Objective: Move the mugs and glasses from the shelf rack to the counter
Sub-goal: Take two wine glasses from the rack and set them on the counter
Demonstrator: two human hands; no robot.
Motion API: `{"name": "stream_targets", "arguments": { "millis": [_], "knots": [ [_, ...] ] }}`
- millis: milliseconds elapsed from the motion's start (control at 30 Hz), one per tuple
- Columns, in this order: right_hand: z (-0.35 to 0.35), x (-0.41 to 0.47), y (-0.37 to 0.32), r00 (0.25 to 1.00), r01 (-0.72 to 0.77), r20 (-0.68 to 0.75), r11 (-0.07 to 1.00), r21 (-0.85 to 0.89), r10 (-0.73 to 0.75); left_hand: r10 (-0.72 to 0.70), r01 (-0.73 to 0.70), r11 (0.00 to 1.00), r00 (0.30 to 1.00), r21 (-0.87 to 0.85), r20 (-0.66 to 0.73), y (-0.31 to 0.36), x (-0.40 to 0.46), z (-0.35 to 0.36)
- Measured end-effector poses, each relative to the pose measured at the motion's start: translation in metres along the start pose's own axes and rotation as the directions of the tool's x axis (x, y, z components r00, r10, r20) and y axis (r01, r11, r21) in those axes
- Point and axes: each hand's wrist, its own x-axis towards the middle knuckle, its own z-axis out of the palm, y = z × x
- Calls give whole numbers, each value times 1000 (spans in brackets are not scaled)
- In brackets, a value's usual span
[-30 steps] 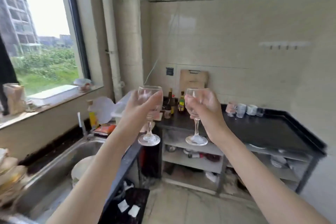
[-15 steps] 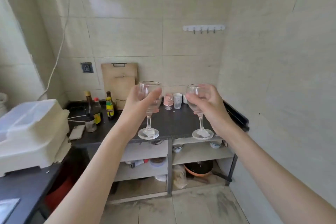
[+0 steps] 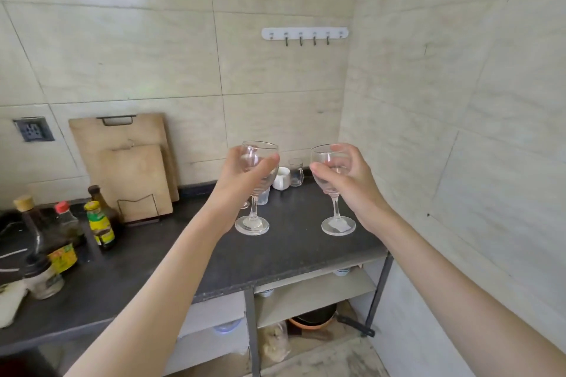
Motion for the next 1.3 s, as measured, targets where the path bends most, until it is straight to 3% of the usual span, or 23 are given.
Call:
{"name": "stream_targets", "arguments": {
  "millis": [133,300,400,567,800,1067,1300],
  "knots": [
    [-20,68,36,999,-33,2,999,-42,33,-33,33,999,999,34,11,-33,64,21],
    [-45,164,78,992,-66,103,996,-68,72,-58,58,998,998,24,-8,-68,146,49],
    [-59,214,100,989,-79,116,991,-112,92,-104,106,994,992,25,-69,-92,189,67],
    [-71,276,147,955,-144,230,972,-184,185,-201,201,976,980,85,-17,-139,252,83],
    [-66,360,236,953,-217,161,948,-232,258,-265,287,948,951,135,-160,-233,332,86],
    [-50,433,370,917,-335,43,823,-460,397,-441,449,887,893,110,-92,-361,402,85],
    [-34,469,451,879,-379,56,763,-524,474,-458,461,865,887,200,-60,-424,444,96]
  ]
}}
